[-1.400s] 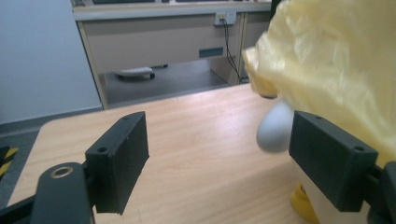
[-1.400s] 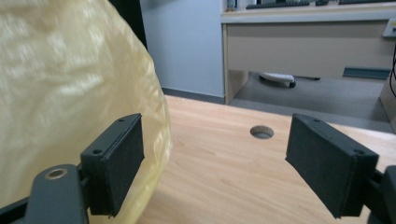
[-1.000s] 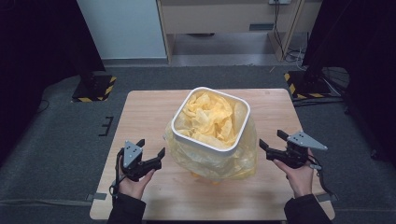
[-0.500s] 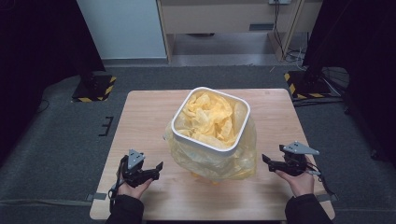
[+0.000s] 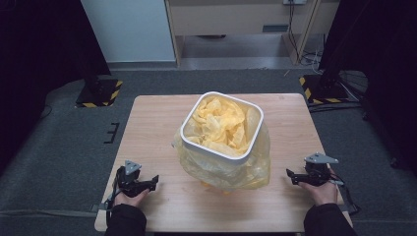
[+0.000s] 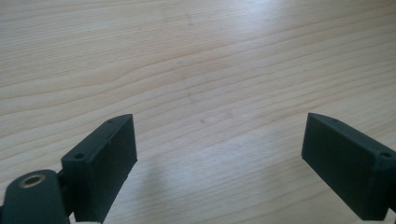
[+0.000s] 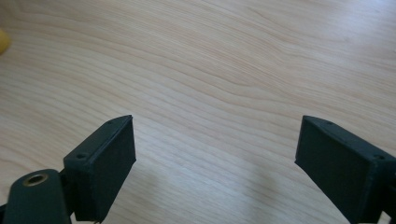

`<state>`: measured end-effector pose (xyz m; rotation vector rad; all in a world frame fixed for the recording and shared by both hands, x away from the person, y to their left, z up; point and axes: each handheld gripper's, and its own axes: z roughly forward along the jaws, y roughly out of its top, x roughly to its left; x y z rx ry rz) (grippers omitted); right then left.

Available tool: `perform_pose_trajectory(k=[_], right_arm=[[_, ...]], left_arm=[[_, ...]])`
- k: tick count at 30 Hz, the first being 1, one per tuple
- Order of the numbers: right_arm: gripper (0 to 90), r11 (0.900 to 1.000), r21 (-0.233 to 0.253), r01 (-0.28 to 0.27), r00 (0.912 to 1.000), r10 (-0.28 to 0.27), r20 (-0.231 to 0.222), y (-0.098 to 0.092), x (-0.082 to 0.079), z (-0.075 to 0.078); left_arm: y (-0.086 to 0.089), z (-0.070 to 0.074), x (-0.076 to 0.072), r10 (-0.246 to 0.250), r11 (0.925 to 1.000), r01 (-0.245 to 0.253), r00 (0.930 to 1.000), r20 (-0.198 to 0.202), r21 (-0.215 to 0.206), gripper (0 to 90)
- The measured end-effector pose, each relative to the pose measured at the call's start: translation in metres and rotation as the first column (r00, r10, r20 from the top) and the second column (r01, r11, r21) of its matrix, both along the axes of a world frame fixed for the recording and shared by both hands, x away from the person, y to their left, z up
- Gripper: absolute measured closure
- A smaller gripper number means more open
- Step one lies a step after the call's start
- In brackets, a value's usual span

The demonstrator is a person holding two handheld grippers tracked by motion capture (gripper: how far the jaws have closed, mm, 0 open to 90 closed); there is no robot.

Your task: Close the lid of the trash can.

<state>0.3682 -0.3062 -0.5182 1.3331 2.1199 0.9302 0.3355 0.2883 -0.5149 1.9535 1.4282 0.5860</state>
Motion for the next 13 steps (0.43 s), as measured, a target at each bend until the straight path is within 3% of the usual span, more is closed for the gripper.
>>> perform_pose_trajectory(k=[3,8,13], right_arm=[[10.4,0.999,-0.002,0.037,0.9993,-0.037,-0.011,-0.004,0.0,-0.003],[10.0,0.998,-0.028,0.053,0.9982,-0.054,-0.027,-0.01,0.001,-0.007],[8.0,0.993,-0.044,0.109,0.9906,-0.112,-0.079,-0.02,0.003,-0.013]], left_arm=[[0.004,-0.003,0.002,0.016,0.9999,-0.016,0.9998,-0.012,0.0,9.6],[0.006,-0.007,0.003,0.019,0.9997,-0.019,0.9992,-0.034,0.015,9.4],[0.007,-0.012,0.006,0.017,0.9993,-0.015,0.9981,-0.06,0.033,9.0]])
